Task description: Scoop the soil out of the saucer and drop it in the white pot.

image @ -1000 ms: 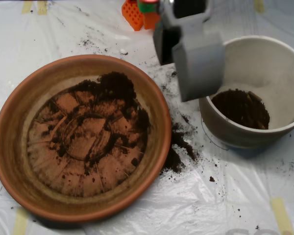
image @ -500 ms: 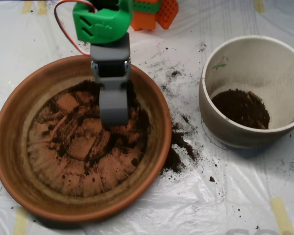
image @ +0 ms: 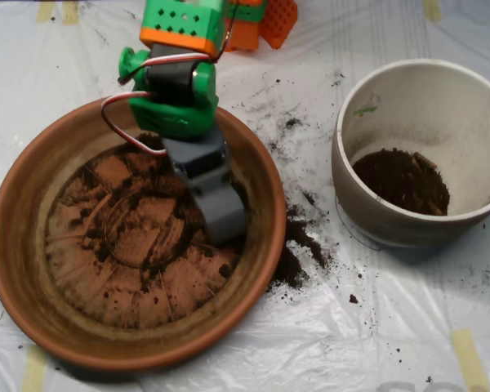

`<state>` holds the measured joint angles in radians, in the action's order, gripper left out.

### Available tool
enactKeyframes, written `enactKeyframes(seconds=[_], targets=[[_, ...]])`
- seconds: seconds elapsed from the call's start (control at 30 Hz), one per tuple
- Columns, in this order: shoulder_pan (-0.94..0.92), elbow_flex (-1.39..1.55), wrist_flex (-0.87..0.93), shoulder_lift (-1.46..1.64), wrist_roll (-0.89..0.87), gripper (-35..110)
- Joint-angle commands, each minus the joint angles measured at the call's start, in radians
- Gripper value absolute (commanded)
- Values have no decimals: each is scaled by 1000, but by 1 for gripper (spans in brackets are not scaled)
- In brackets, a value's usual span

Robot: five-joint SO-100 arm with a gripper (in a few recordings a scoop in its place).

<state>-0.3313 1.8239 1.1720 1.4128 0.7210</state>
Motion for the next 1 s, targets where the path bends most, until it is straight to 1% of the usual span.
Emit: enactKeyframes(seconds=[0.0,0.1,0.2,0.37,0.47,0.6,0.7,0.83,0.97], targets=[[25,-71,6,18,55,41],[48,-51,0,17,103,40],[66,-9,-5,31,149,37],[74,126,-69,146,201,36],[80,179,-64,204,232,36],[78,224,-54,270,273,32],[72,225,-35,284,295,28],[49,227,-35,285,321,27],[21,178,-46,233,282,32]])
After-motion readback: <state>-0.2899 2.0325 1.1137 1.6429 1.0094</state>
